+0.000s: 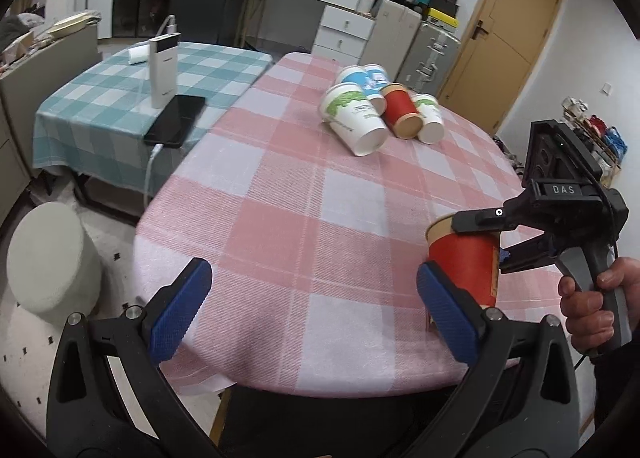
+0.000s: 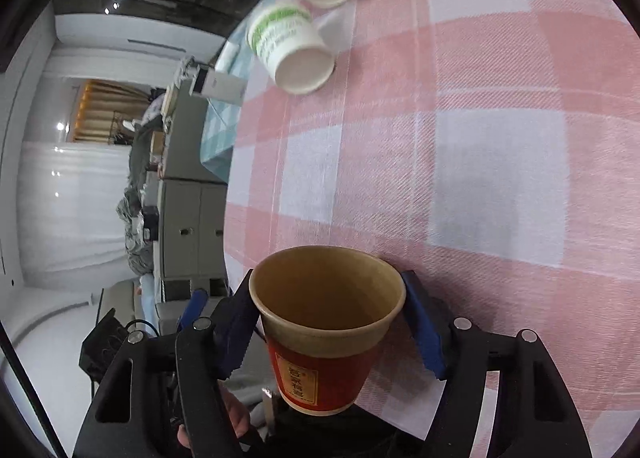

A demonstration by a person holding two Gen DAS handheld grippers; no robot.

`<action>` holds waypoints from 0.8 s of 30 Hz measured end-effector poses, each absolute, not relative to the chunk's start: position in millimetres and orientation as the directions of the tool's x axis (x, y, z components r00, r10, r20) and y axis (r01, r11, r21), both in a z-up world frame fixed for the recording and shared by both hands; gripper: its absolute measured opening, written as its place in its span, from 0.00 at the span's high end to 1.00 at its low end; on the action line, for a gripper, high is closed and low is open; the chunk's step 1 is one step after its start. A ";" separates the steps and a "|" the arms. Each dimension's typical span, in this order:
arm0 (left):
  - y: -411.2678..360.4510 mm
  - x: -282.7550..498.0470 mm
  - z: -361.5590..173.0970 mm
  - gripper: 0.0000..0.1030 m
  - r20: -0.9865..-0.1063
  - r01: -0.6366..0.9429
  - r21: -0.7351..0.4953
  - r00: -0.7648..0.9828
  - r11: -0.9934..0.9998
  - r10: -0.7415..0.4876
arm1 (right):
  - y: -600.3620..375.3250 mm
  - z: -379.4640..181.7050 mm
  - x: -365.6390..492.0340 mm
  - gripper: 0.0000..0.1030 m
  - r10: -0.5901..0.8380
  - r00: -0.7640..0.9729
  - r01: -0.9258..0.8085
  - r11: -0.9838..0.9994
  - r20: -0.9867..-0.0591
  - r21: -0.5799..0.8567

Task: Flip cup upright
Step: 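Rotate the right gripper to turn the red cup opening upward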

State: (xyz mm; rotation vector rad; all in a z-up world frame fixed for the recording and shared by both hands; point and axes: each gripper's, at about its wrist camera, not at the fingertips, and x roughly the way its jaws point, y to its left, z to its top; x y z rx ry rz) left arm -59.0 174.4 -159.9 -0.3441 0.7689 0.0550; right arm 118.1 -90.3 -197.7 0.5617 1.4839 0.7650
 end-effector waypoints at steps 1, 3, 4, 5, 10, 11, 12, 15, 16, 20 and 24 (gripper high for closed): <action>171.7 -53.4 -158.8 0.01 -0.690 -0.156 -0.291 0.718 0.944 -0.094 | -99.6 -194.4 118.6 0.33 0.750 -0.040 -0.109 0.653 -0.660 0.749; 167.3 -39.4 -155.9 0.01 -0.685 -0.117 -0.322 0.714 0.939 -0.146 | -119.9 -185.4 120.2 0.33 0.749 0.031 -0.126 0.660 -0.662 0.741; 164.6 -33.2 -153.8 0.01 -0.681 -0.104 -0.330 0.714 0.938 -0.161 | -129.6 -180.2 120.3 0.33 0.743 0.070 -0.138 0.668 -0.666 0.731; 161.2 -25.8 -150.9 0.01 -0.678 -0.092 -0.334 0.715 0.938 -0.172 | -140.3 -175.9 120.9 0.32 0.739 0.108 -0.144 0.673 -0.665 0.725; 137.3 11.3 -140.7 0.01 -0.672 -0.032 -0.344 0.706 0.938 -0.223 | -188.1 -159.8 127.6 0.32 0.696 0.278 -0.165 0.713 -0.662 0.681; 131.6 18.2 -140.1 0.01 -0.674 -0.021 -0.346 0.701 0.938 -0.233 | -194.4 -156.5 129.7 0.32 0.679 0.310 -0.176 0.729 -0.665 0.662; 125.7 24.6 -140.0 0.01 -0.676 -0.010 -0.347 0.696 0.938 -0.242 | -199.0 -153.6 131.9 0.32 0.660 0.340 -0.186 0.746 -0.670 0.640; 108.6 40.1 -142.3 0.01 -0.685 0.014 -0.344 0.680 0.939 -0.261 | -207.1 -145.6 138.9 0.32 0.588 0.433 -0.224 0.804 -0.683 0.551; 103.5 45.1 -144.5 0.01 -0.692 0.017 -0.341 0.672 0.940 -0.263 | -209.1 -141.6 140.3 0.32 0.560 0.477 -0.239 0.825 -0.678 0.513; 84.3 61.9 -156.7 0.01 -0.734 0.019 -0.326 0.624 0.945 -0.266 | -209.3 -134.4 148.3 0.32 0.480 0.580 -0.293 0.877 -0.658 0.382; 68.2 71.1 -161.5 0.01 -0.752 0.036 -0.291 0.610 0.956 -0.252 | -205.4 -141.9 162.2 0.32 0.419 0.631 -0.302 0.908 -0.653 0.291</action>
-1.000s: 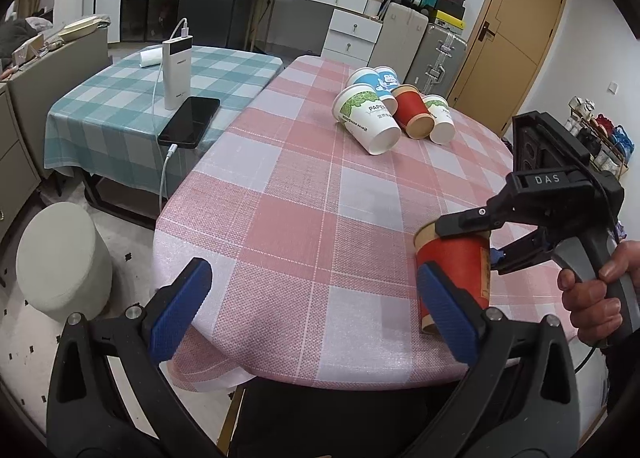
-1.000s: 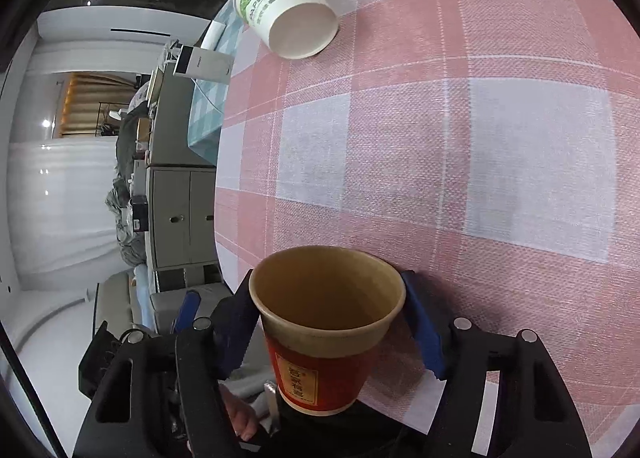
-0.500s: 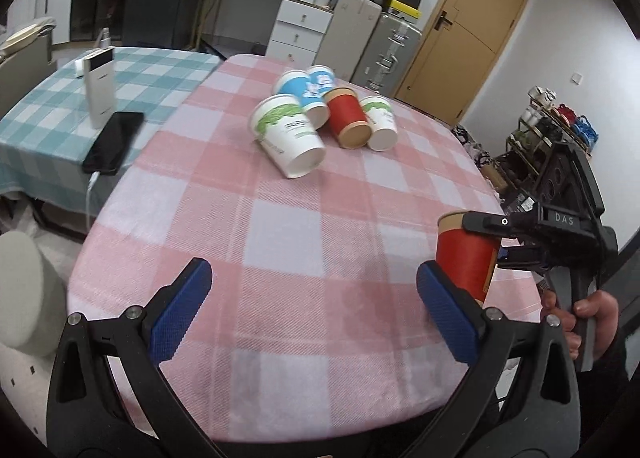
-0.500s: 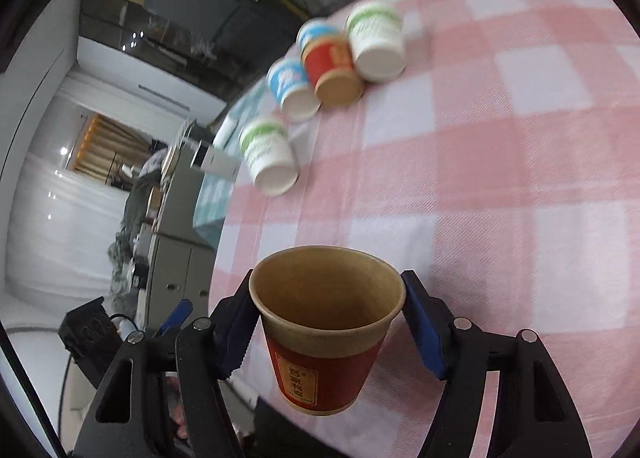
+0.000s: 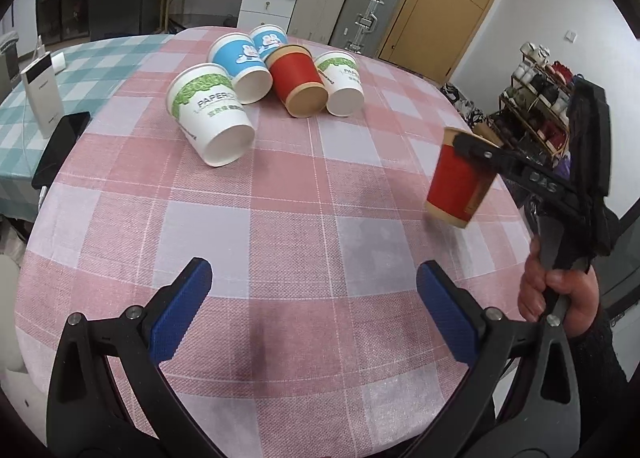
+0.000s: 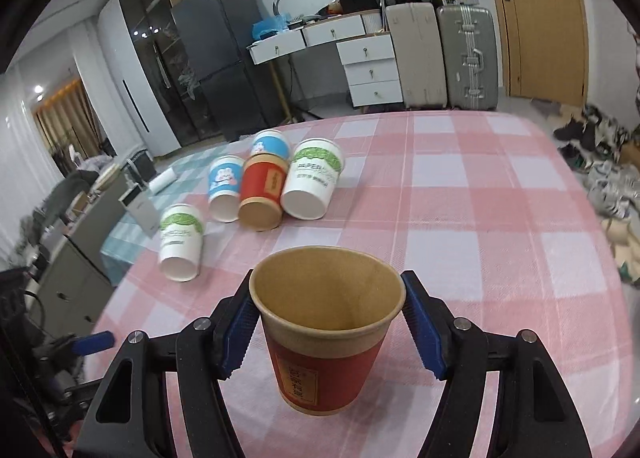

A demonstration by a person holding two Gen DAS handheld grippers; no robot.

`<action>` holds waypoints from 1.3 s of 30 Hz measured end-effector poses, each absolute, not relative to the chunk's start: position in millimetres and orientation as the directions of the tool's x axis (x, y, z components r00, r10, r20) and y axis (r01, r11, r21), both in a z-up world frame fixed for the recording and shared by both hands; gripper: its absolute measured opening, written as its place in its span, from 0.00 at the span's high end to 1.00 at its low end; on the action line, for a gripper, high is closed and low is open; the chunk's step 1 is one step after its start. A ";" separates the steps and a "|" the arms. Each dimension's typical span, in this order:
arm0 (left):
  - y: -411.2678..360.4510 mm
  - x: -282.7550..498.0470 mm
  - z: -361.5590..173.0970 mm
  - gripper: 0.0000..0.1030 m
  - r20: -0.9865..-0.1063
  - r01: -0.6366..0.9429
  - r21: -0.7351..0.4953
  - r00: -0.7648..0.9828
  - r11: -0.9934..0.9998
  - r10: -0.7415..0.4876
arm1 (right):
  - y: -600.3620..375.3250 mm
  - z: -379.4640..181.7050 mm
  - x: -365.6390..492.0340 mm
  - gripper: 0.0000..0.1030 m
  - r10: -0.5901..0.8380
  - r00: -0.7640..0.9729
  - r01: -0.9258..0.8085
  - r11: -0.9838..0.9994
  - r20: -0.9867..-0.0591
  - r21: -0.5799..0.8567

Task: Flip cup upright
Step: 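Rotate the right gripper to turn the red cup opening upward, then lower the upright red cup onto the tablecloth and open the right gripper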

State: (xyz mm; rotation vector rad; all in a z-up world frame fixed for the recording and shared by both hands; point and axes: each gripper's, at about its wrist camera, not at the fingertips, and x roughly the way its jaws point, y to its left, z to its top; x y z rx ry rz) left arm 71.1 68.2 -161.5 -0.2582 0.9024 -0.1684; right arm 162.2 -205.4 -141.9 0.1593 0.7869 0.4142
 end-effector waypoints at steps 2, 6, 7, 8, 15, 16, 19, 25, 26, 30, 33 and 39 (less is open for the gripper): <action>63.4 73.3 -161.3 0.01 -0.752 0.042 -0.285 0.610 0.958 -0.251 | -205.6 -146.9 168.3 0.32 0.425 0.643 -0.298 0.905 -0.637 0.303; 58.7 77.4 -163.0 0.01 -0.763 0.036 -0.272 0.601 0.961 -0.238 | -193.7 -149.8 171.1 0.32 0.416 0.658 -0.324 0.909 -0.627 0.263; 58.7 77.5 -163.1 0.01 -0.766 0.033 -0.272 0.598 0.962 -0.237 | -190.7 -150.3 170.3 0.32 0.415 0.656 -0.335 0.909 -0.630 0.250; 58.5 78.4 -163.7 0.01 -0.768 0.032 -0.271 0.595 0.962 -0.236 | -188.6 -150.7 168.7 0.32 0.413 0.656 -0.345 0.908 -0.631 0.237; 61.4 78.6 -159.9 0.01 -0.769 0.017 -0.253 0.603 0.967 -0.212 | -186.7 -154.1 151.1 0.32 0.412 0.654 -0.352 0.908 -0.635 0.227; 61.9 78.3 -158.4 0.01 -0.768 0.018 -0.248 0.606 0.969 -0.208 | -187.1 -153.3 146.4 0.32 0.409 0.659 -0.353 0.909 -0.632 0.220; 62.8 78.3 -153.2 0.01 -0.764 0.016 -0.228 0.617 0.974 -0.189 | -187.2 -152.2 136.5 0.32 0.401 0.663 -0.352 0.912 -0.632 0.209; 64.0 71.7 -139.8 0.01 -0.740 0.022 -0.225 0.647 0.974 -0.186 | -182.9 -151.4 116.2 0.32 0.392 0.661 -0.372 0.912 -0.640 0.174; 63.9 69.7 -138.2 0.01 -0.738 0.023 -0.225 0.649 0.974 -0.185 | -181.5 -151.4 112.1 0.32 0.385 0.663 -0.376 0.913 -0.642 0.159; 61.5 62.1 -131.6 0.01 -0.730 0.023 -0.217 0.660 0.976 -0.178 | -177.9 -152.6 99.1 0.32 0.390 0.660 -0.404 0.905 -0.642 0.134; 59.6 53.4 -123.9 0.01 -0.717 0.028 -0.220 0.673 0.975 -0.182 | -172.3 -153.6 89.9 0.31 0.391 0.655 -0.431 0.896 -0.647 0.106; 57.3 40.8 -112.0 0.01 -0.702 0.033 -0.206 0.691 0.978 -0.171 | -168.8 -159.3 81.8 0.31 0.408 0.626 -0.454 0.884 -0.664 0.114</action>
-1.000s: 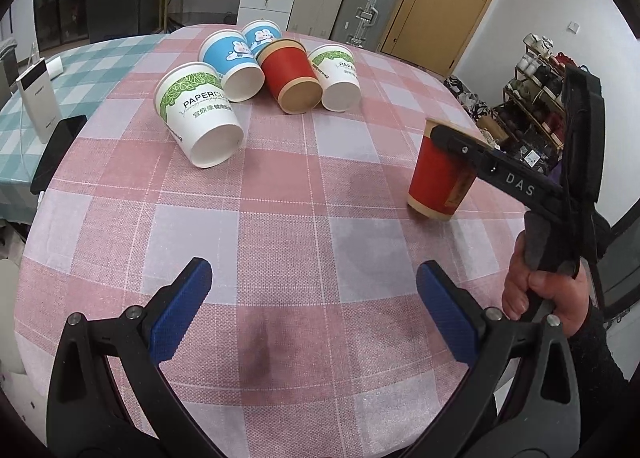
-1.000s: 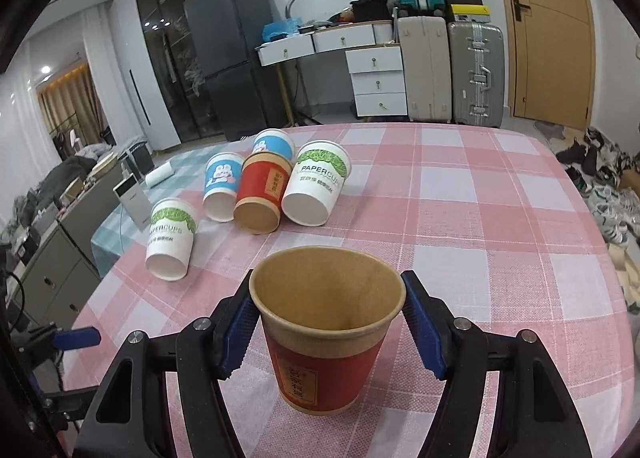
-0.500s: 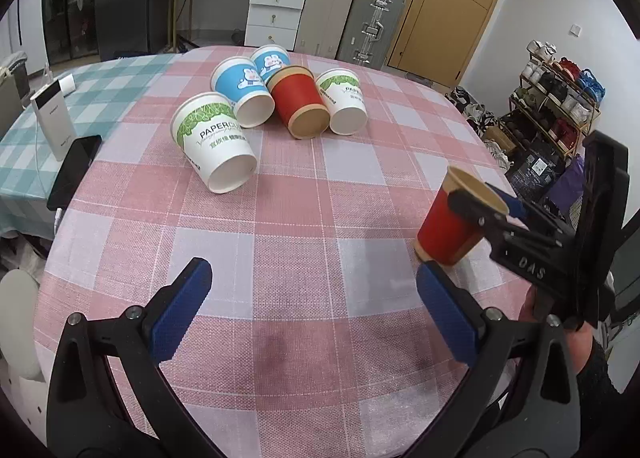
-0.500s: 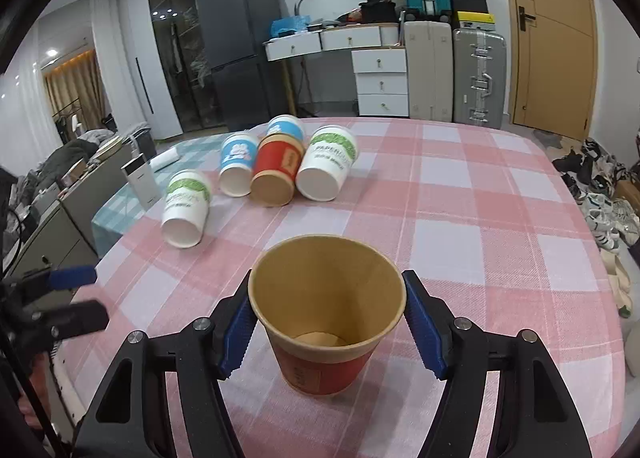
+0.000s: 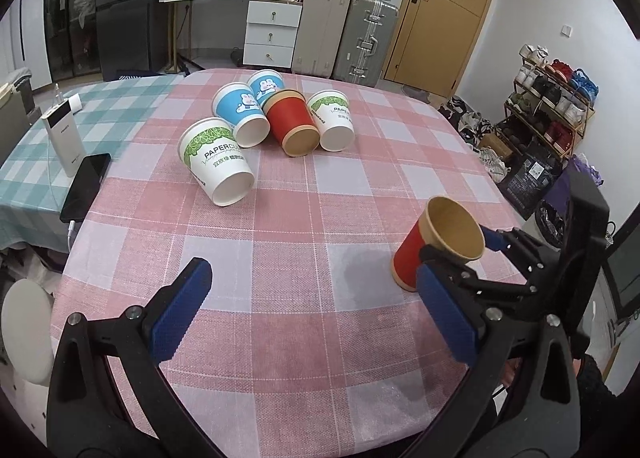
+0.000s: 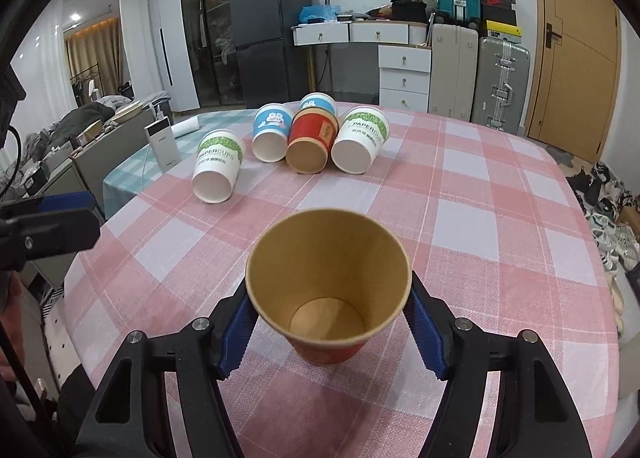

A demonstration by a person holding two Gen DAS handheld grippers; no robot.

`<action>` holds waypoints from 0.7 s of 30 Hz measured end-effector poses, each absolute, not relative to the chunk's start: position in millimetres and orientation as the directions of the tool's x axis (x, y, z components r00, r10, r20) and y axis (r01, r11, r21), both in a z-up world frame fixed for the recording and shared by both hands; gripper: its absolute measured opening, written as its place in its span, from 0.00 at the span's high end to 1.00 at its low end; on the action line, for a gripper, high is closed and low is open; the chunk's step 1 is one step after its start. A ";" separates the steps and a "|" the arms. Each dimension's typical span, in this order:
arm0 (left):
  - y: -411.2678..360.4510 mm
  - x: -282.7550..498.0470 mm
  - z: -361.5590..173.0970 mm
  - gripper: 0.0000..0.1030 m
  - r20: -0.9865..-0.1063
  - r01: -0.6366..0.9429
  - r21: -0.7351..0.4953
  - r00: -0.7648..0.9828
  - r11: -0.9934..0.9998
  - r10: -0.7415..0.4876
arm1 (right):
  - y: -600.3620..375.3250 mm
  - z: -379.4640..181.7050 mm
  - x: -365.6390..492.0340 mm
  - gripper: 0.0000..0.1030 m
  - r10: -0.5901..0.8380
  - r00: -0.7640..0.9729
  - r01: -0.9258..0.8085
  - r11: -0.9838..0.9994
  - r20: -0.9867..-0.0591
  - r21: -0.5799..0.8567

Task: Flip cup upright
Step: 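Lower the upright red cup onto the tablecloth and open the right gripper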

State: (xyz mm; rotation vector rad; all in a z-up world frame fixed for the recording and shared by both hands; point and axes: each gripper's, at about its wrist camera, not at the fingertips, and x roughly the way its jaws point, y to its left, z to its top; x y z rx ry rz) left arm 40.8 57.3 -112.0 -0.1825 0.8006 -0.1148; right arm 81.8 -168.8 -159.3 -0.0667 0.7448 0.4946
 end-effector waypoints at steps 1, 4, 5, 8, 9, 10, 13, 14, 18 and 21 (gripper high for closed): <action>57.5 38.6 -110.2 0.01 -0.701 0.033 -0.205 0.693 0.978 -0.170 | -168.6 -160.2 80.6 0.31 0.408 0.624 -0.456 0.883 -0.667 0.113; 57.1 32.9 -104.6 0.01 -0.693 0.036 -0.199 0.701 0.979 -0.166 | -168.5 -162.9 78.0 0.27 0.407 0.604 -0.460 0.880 -0.685 0.118; 57.0 31.3 -103.1 0.01 -0.692 0.037 -0.198 0.703 0.980 -0.166 | -169.1 -163.8 77.7 0.24 0.411 0.597 -0.462 0.878 -0.689 0.125; 57.5 27.5 -100.1 0.01 -0.688 0.038 -0.202 0.706 0.979 -0.170 | -172.2 -163.1 70.6 0.14 0.434 0.585 -0.470 0.870 -0.685 0.150; 57.5 26.9 -99.5 0.01 -0.687 0.039 -0.204 0.706 0.978 -0.171 | -172.9 -162.3 67.8 0.14 0.441 0.580 -0.475 0.866 -0.685 0.155; 57.5 26.1 -99.1 0.01 -0.687 0.040 -0.205 0.706 0.978 -0.173 | -174.1 -160.8 64.4 0.14 0.445 0.578 -0.478 0.864 -0.684 0.158; 54.4 29.2 -98.4 0.01 -0.691 0.045 -0.205 0.700 0.978 -0.178 | -184.0 -150.0 54.6 0.14 0.450 0.593 -0.470 0.867 -0.668 0.167; 52.8 30.1 -97.0 0.01 -0.689 0.052 -0.206 0.701 0.977 -0.183 | -189.9 -143.4 52.1 0.13 0.456 0.601 -0.463 0.868 -0.656 0.180; 41.8 43.2 -88.3 0.01 -0.674 0.073 -0.202 0.713 0.977 -0.193 | -216.0 -112.7 48.7 0.01 0.463 0.646 -0.405 0.882 -0.607 0.241; 29.7 54.9 -79.0 0.01 -0.657 0.090 -0.191 0.728 0.977 -0.196 | -230.0 -94.8 52.6 0.01 0.494 0.632 -0.380 0.869 -0.597 0.317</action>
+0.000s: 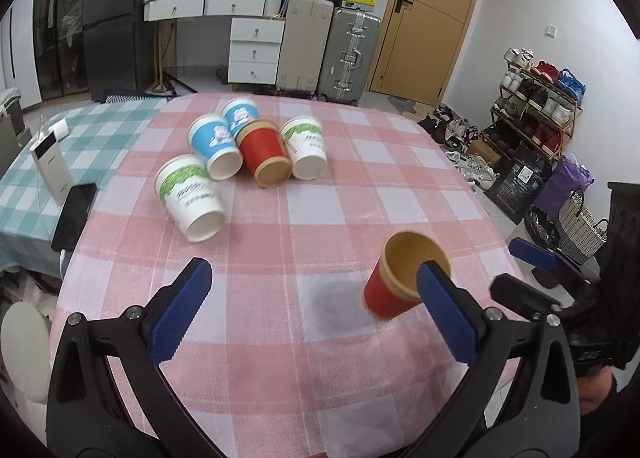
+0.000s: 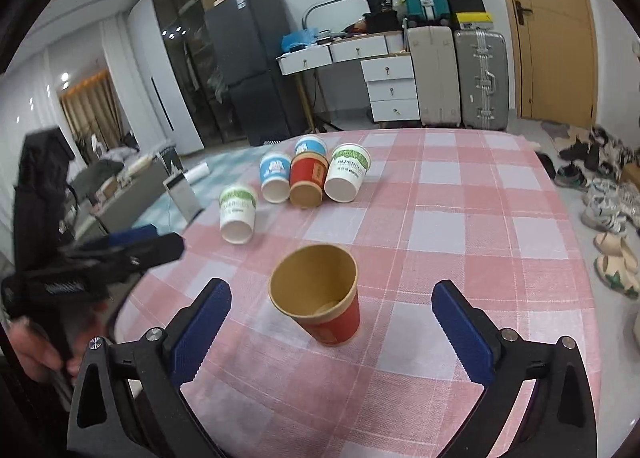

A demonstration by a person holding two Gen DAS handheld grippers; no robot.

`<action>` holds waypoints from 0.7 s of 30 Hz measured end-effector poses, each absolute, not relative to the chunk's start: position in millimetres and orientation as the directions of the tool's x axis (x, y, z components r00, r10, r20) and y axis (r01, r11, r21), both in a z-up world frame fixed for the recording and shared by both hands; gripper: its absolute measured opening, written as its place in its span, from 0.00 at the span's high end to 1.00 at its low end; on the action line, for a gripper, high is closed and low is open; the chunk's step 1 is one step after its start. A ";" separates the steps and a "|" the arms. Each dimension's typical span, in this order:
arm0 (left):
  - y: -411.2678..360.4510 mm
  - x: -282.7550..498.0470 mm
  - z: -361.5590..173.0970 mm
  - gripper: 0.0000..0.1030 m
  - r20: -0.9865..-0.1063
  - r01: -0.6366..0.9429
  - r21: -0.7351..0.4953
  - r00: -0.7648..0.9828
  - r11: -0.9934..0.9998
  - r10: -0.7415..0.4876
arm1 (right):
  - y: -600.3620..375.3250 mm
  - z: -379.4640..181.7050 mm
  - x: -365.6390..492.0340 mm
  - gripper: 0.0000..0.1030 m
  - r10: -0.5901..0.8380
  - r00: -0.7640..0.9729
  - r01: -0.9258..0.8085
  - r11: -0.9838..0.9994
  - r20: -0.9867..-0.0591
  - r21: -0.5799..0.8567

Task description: Flip cup upright

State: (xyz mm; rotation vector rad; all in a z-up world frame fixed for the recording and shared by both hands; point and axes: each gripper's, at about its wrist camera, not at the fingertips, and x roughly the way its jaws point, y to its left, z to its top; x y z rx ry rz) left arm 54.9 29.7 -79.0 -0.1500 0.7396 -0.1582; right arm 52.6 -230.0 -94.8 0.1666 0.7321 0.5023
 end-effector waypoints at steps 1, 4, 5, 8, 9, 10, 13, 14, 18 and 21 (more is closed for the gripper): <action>25.6 58.9 -76.2 0.01 -0.653 0.093 -0.189 0.731 0.977 -0.196 | -232.6 -90.4 52.7 0.01 0.500 0.631 -0.377 0.866 -0.593 0.330; 12.2 68.8 -67.4 0.01 -0.638 0.114 -0.185 0.742 0.976 -0.208 | -237.0 -76.6 49.8 0.01 0.469 0.664 -0.353 0.883 -0.583 0.308; 7.8 70.9 -64.6 0.01 -0.631 0.121 -0.177 0.747 0.977 -0.207 | -238.4 -73.2 48.8 0.01 0.465 0.672 -0.350 0.886 -0.577 0.305; -4.1 76.5 -58.1 0.01 -0.619 0.132 -0.158 0.759 0.979 -0.202 | -242.6 -64.2 47.3 0.00 0.468 0.694 -0.354 0.883 -0.547 0.307; -7.4 78.8 -56.7 0.01 -0.618 0.134 -0.159 0.760 0.978 -0.204 | -244.0 -62.4 46.6 0.00 0.464 0.706 -0.354 0.886 -0.536 0.300; -10.4 81.6 -55.8 0.01 -0.617 0.134 -0.159 0.760 0.978 -0.204 | -245.2 -61.0 46.1 0.00 0.447 0.722 -0.344 0.894 -0.528 0.286; -15.4 85.8 -53.5 0.01 -0.609 0.129 -0.162 0.767 0.978 -0.202 | -251.1 -60.5 49.0 0.00 0.424 0.741 -0.316 0.905 -0.521 0.287; -15.8 86.7 -53.0 0.01 -0.607 0.127 -0.162 0.769 0.979 -0.200 | -253.9 -60.6 50.0 0.00 0.425 0.742 -0.309 0.903 -0.519 0.298; -14.5 88.9 -53.4 0.01 -0.604 0.121 -0.157 0.773 0.980 -0.192 | -259.9 -61.2 53.1 0.00 0.419 0.748 -0.295 0.905 -0.515 0.307; -11.9 90.1 -54.5 0.01 -0.606 0.119 -0.168 0.771 0.979 -0.198 | -261.9 -61.6 52.3 0.00 0.410 0.762 -0.289 0.908 -0.501 0.304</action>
